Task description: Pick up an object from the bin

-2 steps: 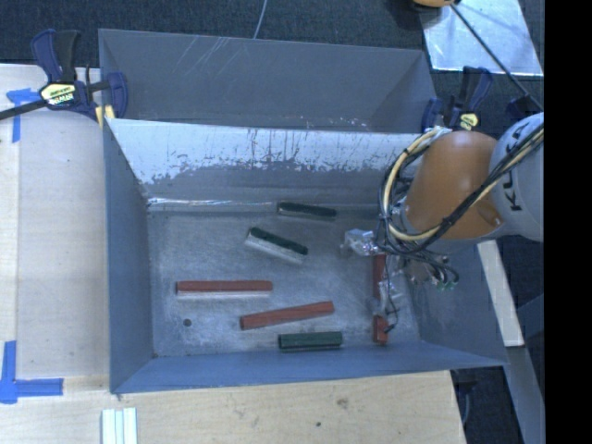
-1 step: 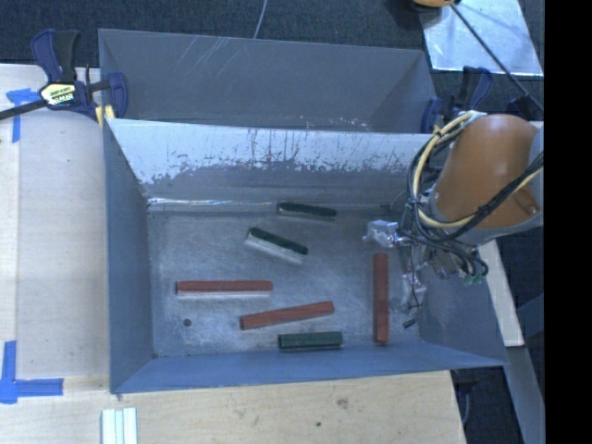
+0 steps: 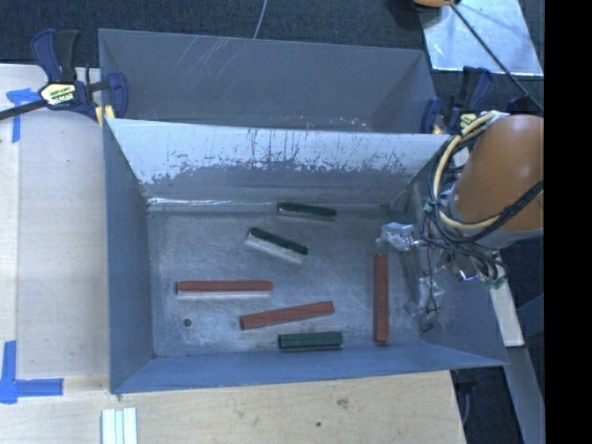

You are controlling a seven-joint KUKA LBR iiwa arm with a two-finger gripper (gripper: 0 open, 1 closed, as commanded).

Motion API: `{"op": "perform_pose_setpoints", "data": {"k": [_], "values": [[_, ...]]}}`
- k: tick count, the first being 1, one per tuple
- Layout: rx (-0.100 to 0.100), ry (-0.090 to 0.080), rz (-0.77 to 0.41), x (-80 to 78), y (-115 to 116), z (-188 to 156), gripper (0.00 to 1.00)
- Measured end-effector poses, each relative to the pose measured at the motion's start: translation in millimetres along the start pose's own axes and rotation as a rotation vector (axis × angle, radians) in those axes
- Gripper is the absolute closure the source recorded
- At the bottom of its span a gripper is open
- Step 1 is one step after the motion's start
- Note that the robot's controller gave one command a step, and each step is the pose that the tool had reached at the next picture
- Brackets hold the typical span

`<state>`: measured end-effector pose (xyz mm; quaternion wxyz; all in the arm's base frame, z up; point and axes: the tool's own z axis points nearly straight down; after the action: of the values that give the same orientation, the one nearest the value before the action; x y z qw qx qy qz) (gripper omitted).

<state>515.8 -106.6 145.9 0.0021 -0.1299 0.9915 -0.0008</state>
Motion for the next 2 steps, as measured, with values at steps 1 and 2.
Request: {"op": "perform_pose_setpoints", "data": {"k": [1,2], "values": [[0.003,-0.004,-0.275,-11.6,9.3,37.9,0.00],[-0.002,0.002,-0.248,-27.2,35.2,75.2,1.00]]}}
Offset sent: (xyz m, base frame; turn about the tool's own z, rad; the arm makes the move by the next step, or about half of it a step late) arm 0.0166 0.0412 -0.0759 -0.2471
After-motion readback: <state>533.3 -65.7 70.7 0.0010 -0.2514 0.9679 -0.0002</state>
